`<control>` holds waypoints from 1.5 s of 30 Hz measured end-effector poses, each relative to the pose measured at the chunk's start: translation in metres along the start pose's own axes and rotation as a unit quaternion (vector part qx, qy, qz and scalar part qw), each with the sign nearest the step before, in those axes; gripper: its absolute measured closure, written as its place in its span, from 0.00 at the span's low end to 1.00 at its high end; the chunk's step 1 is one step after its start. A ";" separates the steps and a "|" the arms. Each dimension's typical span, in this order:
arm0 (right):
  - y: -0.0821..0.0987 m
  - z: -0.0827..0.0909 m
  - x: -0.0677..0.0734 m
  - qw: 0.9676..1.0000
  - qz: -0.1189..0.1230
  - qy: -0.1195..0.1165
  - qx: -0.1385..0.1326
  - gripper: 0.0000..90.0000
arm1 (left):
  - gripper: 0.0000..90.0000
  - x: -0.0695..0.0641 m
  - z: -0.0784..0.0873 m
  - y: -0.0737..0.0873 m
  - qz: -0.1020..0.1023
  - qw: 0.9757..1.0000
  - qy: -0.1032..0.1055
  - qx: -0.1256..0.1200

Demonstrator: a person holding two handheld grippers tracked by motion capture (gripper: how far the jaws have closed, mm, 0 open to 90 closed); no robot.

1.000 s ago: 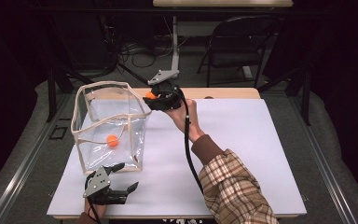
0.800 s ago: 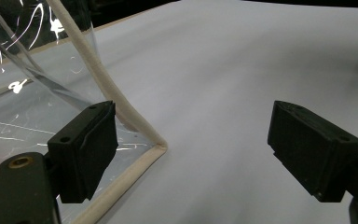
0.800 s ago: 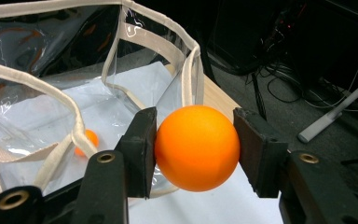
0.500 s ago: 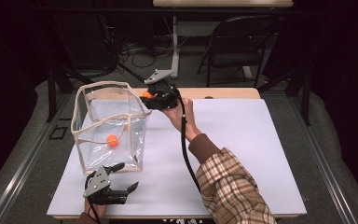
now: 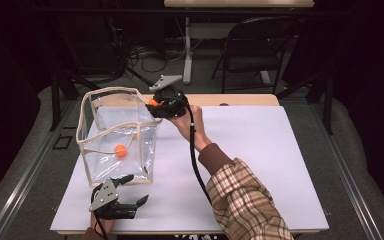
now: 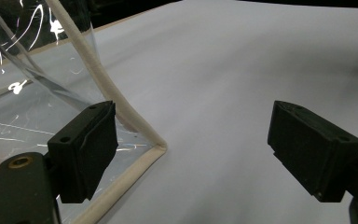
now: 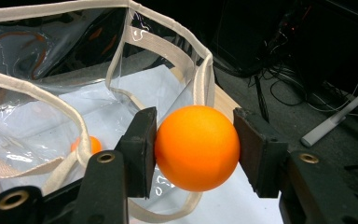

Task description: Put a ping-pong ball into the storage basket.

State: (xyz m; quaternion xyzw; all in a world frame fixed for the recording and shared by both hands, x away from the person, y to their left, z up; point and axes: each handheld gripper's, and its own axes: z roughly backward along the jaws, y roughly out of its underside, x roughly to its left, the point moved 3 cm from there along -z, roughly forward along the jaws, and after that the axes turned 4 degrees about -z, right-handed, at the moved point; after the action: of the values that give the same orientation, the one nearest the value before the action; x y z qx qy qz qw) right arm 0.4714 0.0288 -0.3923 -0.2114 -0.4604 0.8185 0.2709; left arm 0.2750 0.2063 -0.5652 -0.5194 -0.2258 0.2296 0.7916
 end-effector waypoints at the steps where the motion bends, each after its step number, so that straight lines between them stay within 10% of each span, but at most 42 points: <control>1: 0.000 0.000 0.000 1.000 0.000 0.000 0.000 0.56 | 0.18 0.000 0.000 0.000 0.000 1.000 0.000 0.000; 45: -0.011 -0.022 0.020 1.000 -0.007 -0.026 0.002 0.56 | 0.18 0.000 0.000 0.000 0.001 1.000 0.002 0.000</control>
State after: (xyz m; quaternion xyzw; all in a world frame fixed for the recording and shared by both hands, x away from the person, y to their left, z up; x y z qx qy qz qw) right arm 0.4721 0.0602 -0.3957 -0.1863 -0.4676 0.8225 0.2649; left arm 0.2750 0.2061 -0.5650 -0.5200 -0.2243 0.2292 0.7917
